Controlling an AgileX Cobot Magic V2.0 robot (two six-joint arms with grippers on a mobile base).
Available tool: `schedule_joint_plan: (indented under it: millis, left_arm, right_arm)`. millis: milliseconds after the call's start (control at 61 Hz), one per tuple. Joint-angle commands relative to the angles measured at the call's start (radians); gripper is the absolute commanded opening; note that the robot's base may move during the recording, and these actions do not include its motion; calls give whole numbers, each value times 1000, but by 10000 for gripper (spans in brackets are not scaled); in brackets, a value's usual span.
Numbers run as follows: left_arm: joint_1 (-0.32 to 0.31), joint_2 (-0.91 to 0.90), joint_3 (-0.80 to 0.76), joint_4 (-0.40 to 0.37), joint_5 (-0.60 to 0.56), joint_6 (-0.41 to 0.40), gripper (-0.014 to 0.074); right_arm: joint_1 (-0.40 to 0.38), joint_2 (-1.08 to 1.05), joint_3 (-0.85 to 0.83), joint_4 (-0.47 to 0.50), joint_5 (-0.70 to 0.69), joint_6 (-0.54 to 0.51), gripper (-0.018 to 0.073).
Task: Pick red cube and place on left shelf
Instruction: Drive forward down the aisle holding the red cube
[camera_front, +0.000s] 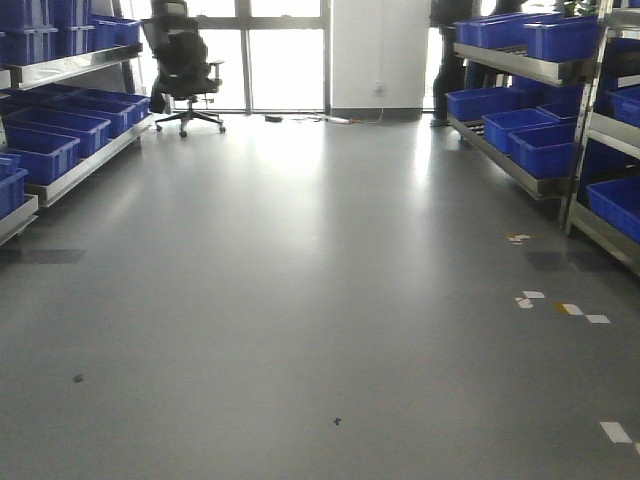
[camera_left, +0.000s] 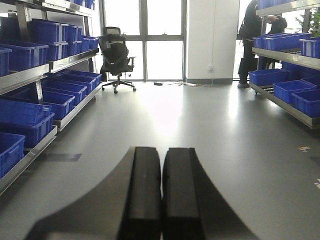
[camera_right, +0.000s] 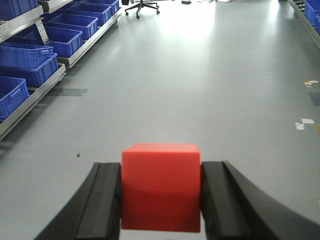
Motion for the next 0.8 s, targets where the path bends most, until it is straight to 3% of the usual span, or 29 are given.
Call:
schedule_joint_plan:
  millis: [0,787]
  left_arm:
    - [2,-14,25,0,-86,0,102]
    - [2,-14,25,0,-86,0,102]
  right_arm:
    - [-1,0,-27,8,-98,-6,56]
    - [-1,0,-27,8,-98,-6,56]
